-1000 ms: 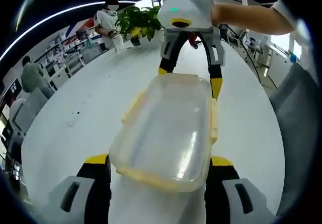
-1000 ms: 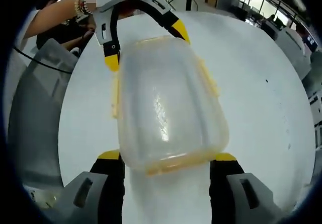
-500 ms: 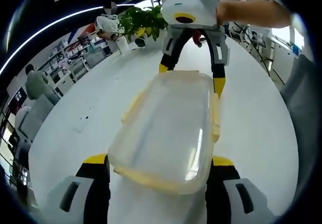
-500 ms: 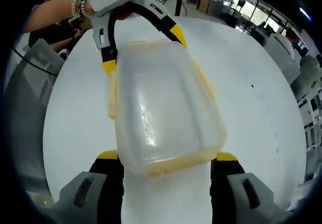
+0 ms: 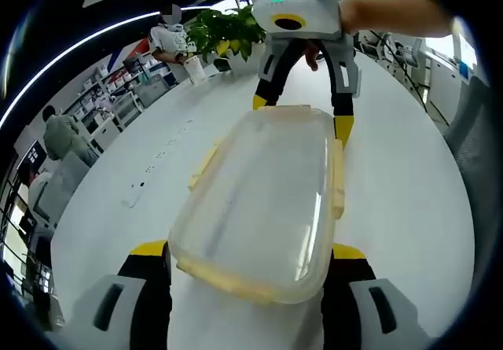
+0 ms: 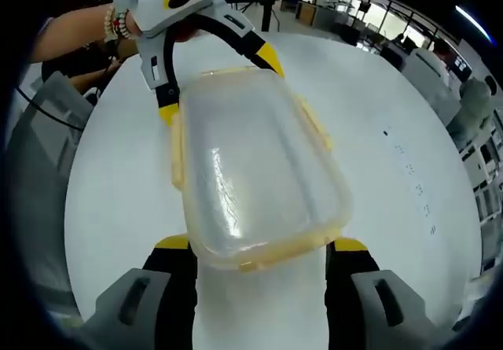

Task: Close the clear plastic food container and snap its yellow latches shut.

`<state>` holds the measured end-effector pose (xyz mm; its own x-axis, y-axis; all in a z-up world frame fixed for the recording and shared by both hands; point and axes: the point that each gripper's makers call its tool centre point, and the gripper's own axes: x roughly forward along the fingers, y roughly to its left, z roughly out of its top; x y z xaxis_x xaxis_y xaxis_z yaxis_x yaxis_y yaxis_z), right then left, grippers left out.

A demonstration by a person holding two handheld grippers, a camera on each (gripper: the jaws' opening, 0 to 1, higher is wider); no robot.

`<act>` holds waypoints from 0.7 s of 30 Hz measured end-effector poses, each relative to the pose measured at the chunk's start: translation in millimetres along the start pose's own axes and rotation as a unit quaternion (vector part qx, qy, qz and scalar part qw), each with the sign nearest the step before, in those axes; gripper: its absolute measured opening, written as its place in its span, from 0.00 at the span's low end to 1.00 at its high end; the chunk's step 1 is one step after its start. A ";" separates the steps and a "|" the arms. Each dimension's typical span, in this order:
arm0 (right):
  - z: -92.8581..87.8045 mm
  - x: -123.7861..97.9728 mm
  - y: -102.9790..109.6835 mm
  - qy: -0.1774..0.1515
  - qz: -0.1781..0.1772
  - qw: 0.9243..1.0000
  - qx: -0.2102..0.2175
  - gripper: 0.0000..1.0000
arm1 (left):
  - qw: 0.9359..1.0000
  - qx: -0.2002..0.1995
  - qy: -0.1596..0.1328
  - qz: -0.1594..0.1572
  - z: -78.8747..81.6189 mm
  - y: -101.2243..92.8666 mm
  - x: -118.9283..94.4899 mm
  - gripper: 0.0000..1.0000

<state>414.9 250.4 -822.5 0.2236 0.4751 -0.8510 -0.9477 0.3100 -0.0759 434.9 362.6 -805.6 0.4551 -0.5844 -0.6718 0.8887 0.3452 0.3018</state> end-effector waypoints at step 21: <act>2.8 -36.6 6.5 -0.083 -0.045 0.993 0.074 0.75 | 0.993 -0.069 -0.077 0.064 20.9 2.5 -50.9 0.99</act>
<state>401.3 237.3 -790.4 0.3523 0.5656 -0.7456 -0.8813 0.4687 -0.0609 415.1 377.9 -756.5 0.5769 -0.6309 -0.5189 0.8116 0.5147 0.2764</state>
